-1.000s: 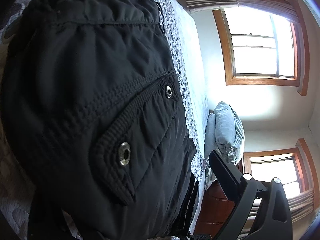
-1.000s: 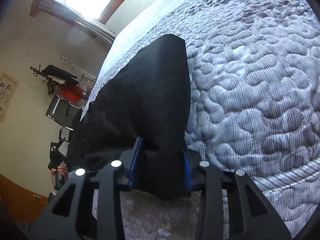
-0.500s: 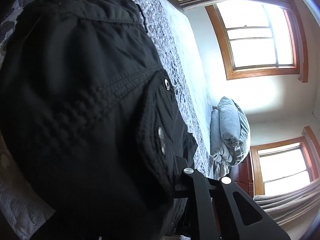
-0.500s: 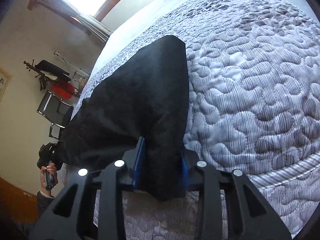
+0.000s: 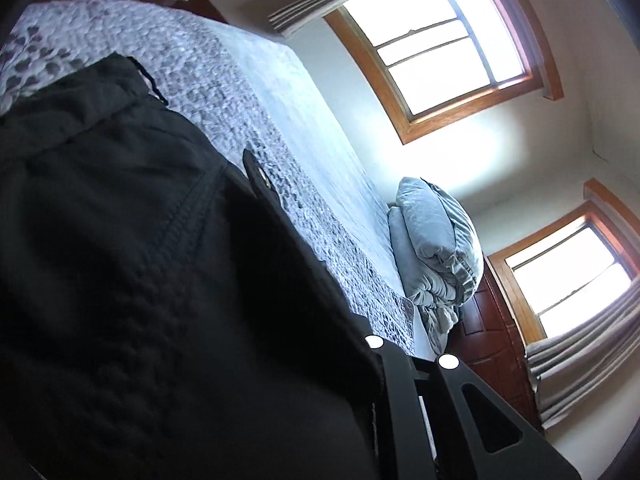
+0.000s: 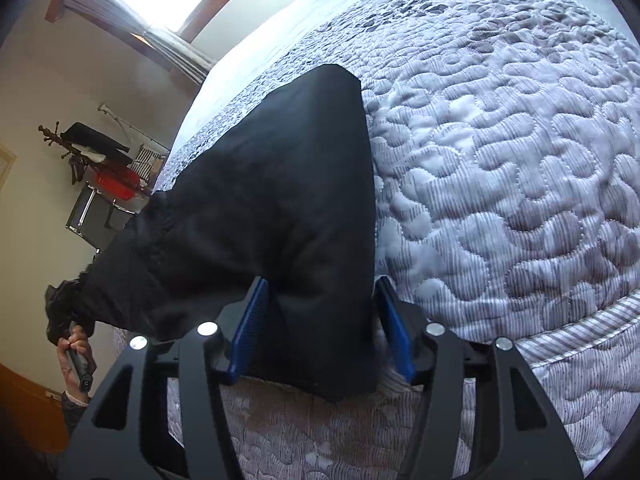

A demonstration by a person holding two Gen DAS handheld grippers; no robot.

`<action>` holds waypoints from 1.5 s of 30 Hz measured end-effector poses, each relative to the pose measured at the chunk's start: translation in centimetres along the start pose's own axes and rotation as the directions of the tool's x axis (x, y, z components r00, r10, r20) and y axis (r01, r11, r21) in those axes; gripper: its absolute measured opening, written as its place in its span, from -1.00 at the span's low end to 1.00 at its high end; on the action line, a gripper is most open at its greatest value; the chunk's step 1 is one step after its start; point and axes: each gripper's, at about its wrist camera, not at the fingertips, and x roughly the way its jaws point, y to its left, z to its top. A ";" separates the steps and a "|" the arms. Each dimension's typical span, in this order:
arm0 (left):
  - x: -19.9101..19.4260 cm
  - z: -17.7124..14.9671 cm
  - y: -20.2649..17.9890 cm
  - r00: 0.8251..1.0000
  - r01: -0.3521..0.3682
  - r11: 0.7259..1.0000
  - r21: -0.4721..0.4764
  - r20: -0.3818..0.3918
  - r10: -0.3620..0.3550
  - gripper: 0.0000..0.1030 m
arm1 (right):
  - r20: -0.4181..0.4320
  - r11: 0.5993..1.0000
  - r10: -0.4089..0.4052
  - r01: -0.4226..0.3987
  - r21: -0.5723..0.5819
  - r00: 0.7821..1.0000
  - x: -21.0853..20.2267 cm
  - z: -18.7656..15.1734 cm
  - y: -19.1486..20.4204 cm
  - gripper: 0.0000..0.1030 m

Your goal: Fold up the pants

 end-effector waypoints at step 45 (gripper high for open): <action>15.4 -23.5 -24.8 0.931 -0.221 0.438 0.871 0.056 0.360 -0.56 | 0.201 0.992 0.093 -0.107 0.059 0.975 -8.5 -1.5 -2.5 0.31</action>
